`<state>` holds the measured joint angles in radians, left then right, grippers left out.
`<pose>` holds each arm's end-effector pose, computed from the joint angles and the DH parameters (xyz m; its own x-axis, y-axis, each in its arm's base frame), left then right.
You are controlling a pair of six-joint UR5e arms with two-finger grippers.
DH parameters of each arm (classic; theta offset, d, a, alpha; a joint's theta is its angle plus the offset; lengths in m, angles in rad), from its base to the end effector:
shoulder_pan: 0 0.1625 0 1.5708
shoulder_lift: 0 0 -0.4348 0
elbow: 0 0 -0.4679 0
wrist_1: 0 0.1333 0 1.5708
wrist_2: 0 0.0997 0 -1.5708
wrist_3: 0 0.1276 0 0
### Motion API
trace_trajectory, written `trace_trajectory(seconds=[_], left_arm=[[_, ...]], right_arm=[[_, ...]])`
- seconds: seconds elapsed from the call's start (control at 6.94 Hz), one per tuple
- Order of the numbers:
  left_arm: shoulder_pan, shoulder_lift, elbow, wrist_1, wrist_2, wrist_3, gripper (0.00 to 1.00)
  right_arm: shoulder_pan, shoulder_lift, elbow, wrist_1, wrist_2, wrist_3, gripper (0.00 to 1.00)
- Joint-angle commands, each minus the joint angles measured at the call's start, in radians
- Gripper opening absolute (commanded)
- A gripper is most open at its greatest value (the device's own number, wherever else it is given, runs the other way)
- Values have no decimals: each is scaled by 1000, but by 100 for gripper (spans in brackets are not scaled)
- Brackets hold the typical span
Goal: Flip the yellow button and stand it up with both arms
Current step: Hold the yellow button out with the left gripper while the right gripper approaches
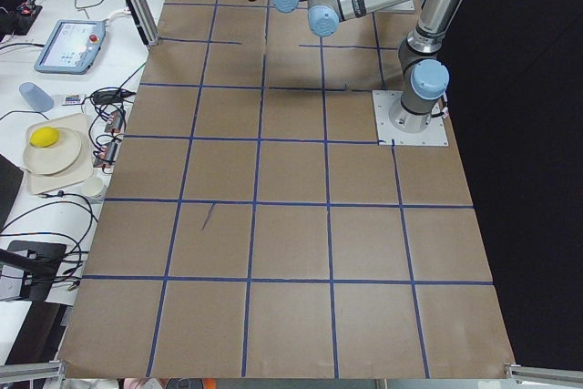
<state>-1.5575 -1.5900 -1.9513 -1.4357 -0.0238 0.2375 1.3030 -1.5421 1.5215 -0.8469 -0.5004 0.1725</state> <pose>-0.2537 -0.5398 0.3920 0.0235 -0.0267 0.9994 -0.0189 0.9995 0.0272 0.0998 -0.5632 0.4956 -0.2732 0.7904 -0.5483 0.2525 0.6089 0.7520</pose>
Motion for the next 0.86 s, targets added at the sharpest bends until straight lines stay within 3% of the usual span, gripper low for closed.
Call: trace_trajectory(seconds=[0.0, 0.43, 0.58, 0.72], left_arm=[[-1, -1, -1, 1, -7, 2, 10], [-3, -1, 0, 5, -8, 0, 10], [-3, 1, 0, 5, -10, 0, 10], [-3, 2, 0, 23, -24, -3, 10]], right_arm=[[79, 13, 15, -20, 54, 1, 98], [117, 13, 17, -44, 56, 16, 94], [117, 13, 19, -43, 52, 16, 84], [117, 13, 17, -40, 46, 16, 56]])
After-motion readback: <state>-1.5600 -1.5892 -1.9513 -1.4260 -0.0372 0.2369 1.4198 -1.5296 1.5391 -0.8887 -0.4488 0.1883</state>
